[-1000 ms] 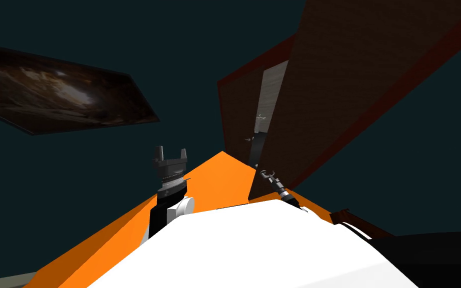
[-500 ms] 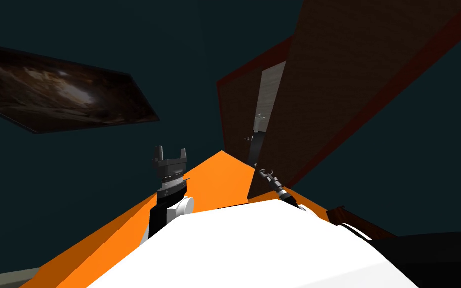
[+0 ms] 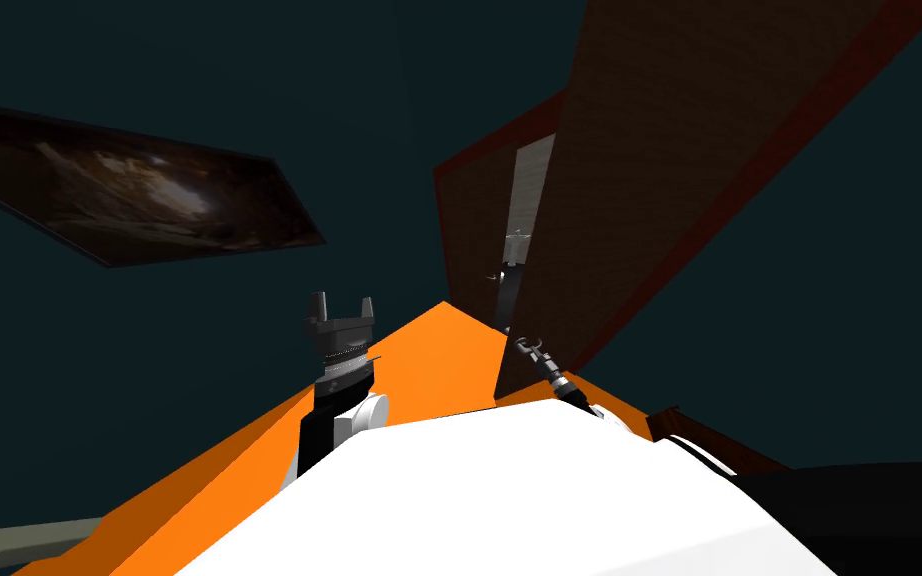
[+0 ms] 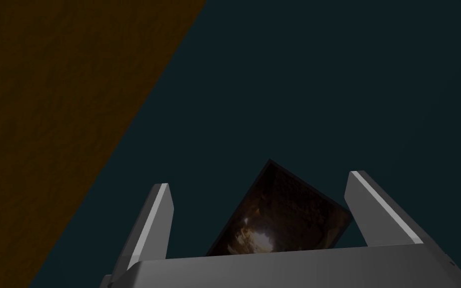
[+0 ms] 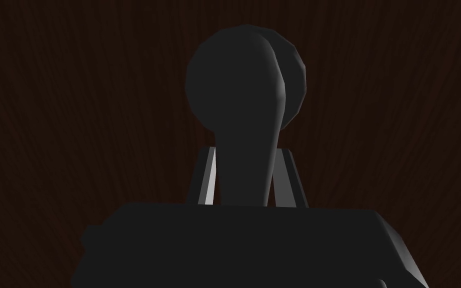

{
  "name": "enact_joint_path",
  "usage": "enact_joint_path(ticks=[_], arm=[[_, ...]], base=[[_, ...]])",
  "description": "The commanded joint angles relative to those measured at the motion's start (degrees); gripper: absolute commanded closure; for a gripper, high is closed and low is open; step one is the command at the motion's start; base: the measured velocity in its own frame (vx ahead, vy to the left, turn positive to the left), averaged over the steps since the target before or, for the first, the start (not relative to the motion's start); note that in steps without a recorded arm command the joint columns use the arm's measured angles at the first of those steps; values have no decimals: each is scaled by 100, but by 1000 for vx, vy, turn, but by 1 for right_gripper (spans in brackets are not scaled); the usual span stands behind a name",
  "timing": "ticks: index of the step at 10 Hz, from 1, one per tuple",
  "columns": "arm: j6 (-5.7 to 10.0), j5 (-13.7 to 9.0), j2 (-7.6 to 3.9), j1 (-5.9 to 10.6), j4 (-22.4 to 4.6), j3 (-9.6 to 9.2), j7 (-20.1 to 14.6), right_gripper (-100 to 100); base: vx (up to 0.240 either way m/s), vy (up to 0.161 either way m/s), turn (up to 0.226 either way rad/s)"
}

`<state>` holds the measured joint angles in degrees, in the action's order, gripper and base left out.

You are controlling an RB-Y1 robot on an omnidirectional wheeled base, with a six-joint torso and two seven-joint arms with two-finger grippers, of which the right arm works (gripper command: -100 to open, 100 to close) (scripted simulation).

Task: Pull the door open

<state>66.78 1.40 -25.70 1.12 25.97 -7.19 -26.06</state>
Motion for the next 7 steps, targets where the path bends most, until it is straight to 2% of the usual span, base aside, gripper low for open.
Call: enact_joint_path(ticks=[1,3,4,5,6,7], arm=[[-103,-13,59,82,95,-167,26,100],[-121,-24,64,122,86,-207,33,100],[-121,-24,64,122,86,-207,33,100],[-172,-55,78,237,59,-321,54,100],[-191,-67,83,280,49,-363,61,100],[-128,-58,102,297,-53,-326,69,100]], base=[[-81,-55,8],[-107,-95,42],[-36,-20,-3],[-79,-78,-21],[-91,-132,35],[-32,-52,40]])
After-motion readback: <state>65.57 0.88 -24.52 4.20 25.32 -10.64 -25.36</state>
